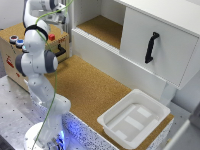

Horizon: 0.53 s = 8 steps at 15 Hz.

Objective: Turn off the blue light

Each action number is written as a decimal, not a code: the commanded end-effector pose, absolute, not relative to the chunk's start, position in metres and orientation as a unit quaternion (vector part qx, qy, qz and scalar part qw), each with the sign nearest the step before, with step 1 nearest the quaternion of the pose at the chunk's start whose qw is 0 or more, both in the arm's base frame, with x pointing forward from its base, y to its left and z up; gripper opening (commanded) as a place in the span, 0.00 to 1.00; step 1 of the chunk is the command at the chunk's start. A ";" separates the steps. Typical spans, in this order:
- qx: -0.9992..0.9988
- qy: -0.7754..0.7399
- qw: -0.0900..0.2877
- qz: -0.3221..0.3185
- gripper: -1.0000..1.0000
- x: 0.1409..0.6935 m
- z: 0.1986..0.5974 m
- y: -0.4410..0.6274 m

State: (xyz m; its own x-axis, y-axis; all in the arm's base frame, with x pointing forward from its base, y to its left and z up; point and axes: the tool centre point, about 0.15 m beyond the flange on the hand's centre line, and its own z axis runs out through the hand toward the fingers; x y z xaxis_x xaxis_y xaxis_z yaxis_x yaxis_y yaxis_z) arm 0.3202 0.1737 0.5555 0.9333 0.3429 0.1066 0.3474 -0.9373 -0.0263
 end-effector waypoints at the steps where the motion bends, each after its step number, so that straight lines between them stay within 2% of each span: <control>1: -0.983 -0.119 0.095 -0.107 1.00 0.335 0.513 0.053; 3: -0.985 -0.097 0.092 -0.110 1.00 0.354 0.515 0.024; 8: -0.993 -0.036 0.053 -0.097 1.00 0.416 0.522 -0.052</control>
